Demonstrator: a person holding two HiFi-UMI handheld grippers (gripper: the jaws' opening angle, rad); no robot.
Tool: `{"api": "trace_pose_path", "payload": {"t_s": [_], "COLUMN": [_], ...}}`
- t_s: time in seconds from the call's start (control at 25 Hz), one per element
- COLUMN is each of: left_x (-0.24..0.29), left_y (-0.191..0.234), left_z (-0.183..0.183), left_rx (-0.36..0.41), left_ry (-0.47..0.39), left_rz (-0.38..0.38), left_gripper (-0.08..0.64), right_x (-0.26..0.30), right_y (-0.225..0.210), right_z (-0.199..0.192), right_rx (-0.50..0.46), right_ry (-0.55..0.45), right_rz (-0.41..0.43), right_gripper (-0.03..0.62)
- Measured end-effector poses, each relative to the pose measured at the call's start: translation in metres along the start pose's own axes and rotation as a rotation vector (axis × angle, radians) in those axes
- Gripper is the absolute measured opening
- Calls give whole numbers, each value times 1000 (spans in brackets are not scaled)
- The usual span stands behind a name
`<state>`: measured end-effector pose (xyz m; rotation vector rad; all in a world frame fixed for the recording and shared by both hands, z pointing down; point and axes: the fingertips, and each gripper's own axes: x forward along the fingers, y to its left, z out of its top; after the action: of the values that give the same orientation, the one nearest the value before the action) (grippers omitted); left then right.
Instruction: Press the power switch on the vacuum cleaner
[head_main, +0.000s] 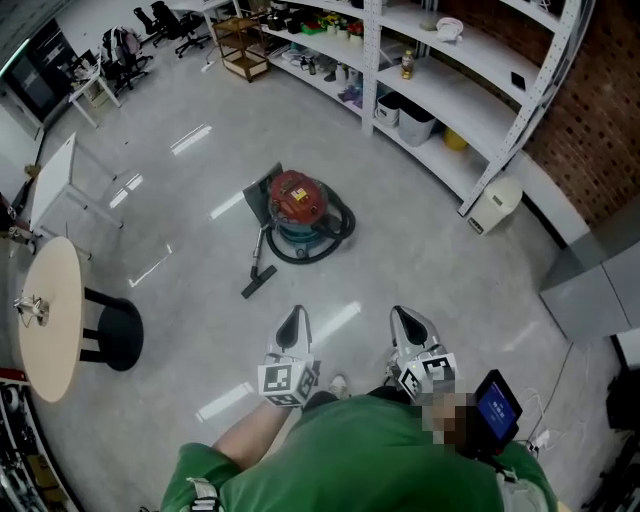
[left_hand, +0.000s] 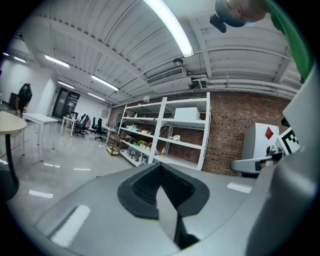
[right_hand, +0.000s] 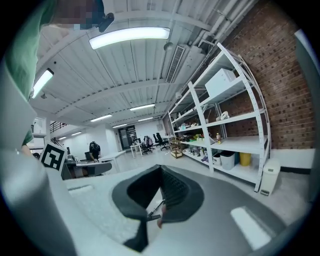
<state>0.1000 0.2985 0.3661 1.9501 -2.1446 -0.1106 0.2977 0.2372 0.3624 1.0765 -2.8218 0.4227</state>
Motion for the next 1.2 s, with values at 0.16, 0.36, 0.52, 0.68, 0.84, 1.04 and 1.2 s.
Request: {"api": "trace_pose_path", "payload": {"t_s": [0.16, 0.36, 0.52, 0.68, 0.84, 1.04, 1.2], "left_x": [15, 37, 50, 64, 75, 89, 97], "left_y": [-20, -49, -65, -79, -92, -103, -110], "left_z": [1, -2, -8, -12, -16, -21, -25], "left_rx": [-9, -7, 3, 0, -2, 6, -4], "left_ry": [-8, -17, -20, -11, -21, -35, -13], "left_rz": [66, 130, 174, 212, 240, 268, 283], "left_gripper": [8, 8, 8, 8, 8, 8, 8], "right_x": [11, 24, 32, 42, 50, 56, 63], "right_y": [-29, -65, -89, -108, -121, -139, -150], "right_z": [8, 18, 24, 27, 27, 31, 30], "right_rx": [-10, -22, -28, -39, -43, -32, -17], "right_ry": [18, 31, 47, 64, 83, 88, 106], "right_rz": [70, 147, 194, 235, 273, 295, 303], "right_gripper": [0, 0, 0, 0, 0, 0, 0]}}
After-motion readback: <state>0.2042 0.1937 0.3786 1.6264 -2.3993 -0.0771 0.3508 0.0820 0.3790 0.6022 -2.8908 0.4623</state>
